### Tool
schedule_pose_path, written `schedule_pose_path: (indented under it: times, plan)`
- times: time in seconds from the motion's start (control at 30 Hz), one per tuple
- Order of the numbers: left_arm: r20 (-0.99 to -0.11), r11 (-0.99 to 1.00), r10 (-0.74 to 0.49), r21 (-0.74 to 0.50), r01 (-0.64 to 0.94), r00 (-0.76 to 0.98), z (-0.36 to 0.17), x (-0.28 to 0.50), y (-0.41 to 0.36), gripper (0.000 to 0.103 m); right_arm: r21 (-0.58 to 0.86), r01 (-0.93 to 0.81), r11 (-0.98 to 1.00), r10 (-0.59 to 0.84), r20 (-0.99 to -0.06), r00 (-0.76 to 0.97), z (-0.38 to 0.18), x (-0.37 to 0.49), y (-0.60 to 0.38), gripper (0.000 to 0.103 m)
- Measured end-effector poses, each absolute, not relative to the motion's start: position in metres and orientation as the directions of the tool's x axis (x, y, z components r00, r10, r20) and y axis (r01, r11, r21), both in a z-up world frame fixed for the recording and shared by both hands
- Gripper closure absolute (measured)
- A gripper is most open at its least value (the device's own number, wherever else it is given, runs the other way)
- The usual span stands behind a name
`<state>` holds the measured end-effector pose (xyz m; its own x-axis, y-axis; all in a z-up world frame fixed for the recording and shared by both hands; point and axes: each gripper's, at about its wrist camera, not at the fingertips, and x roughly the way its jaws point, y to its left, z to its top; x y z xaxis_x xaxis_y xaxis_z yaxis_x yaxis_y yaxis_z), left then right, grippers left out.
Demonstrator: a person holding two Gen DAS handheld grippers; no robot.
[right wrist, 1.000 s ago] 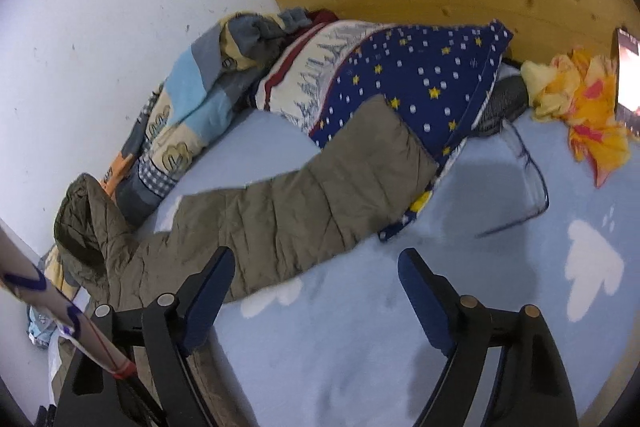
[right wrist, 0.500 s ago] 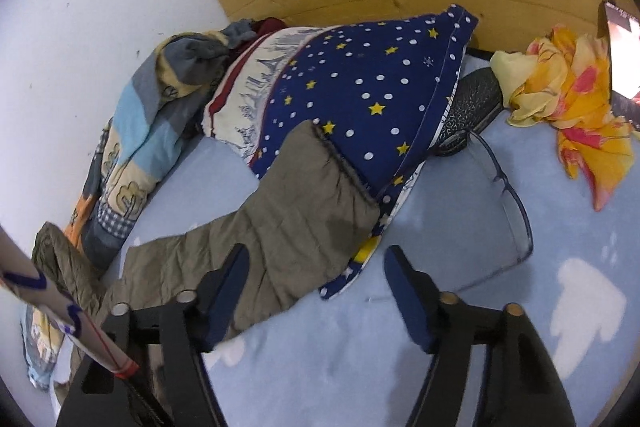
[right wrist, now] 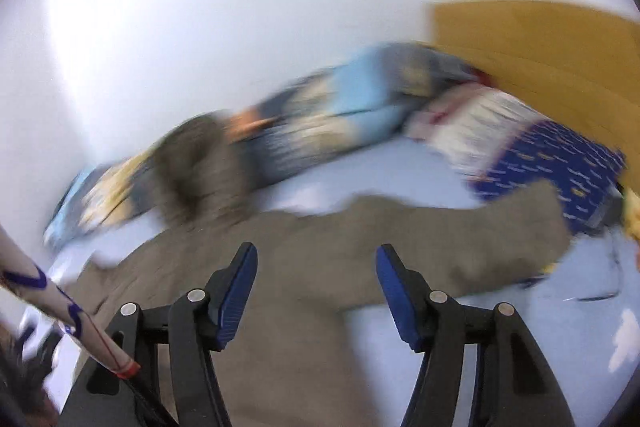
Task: Fold large clothes
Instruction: 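Reach the right tool toward the jacket sleeve beside the pillows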
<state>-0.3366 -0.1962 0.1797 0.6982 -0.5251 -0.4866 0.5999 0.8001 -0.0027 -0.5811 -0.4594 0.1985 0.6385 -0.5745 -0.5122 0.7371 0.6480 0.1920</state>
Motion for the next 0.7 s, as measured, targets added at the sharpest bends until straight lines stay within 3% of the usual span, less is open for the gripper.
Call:
schedule_pose_path:
  times: [0.1,0.3,0.53,0.7]
  plan:
    - [-0.453,0.814,-0.521,-0.008,0.581,0.724,0.186,-0.344,-0.187,0.0,0.171,0.657,0.735,-0.494,-0.529,0.69,0.19,-0.538,-0.382,0.036]
    - [-0.459,0.801,-0.523,0.026,0.599,0.718,0.186,-0.352,-0.186,0.0,0.064,0.652,0.755,-0.537,-0.511,0.672,0.185,-0.513,-0.332,0.028]
    - [-0.544,0.781,-0.5,0.052,0.622,0.673,0.169,-0.348,-0.2,0.0,0.127,0.686,0.717,-0.514,-0.569,0.642,0.175,-0.514,-0.371,0.027]
    - [-0.585,0.762,-0.49,0.072,0.644,0.646,0.157,-0.349,-0.211,0.0,0.203,0.783,0.588,-0.54,-0.621,0.567,0.167,-0.546,-0.46,0.027]
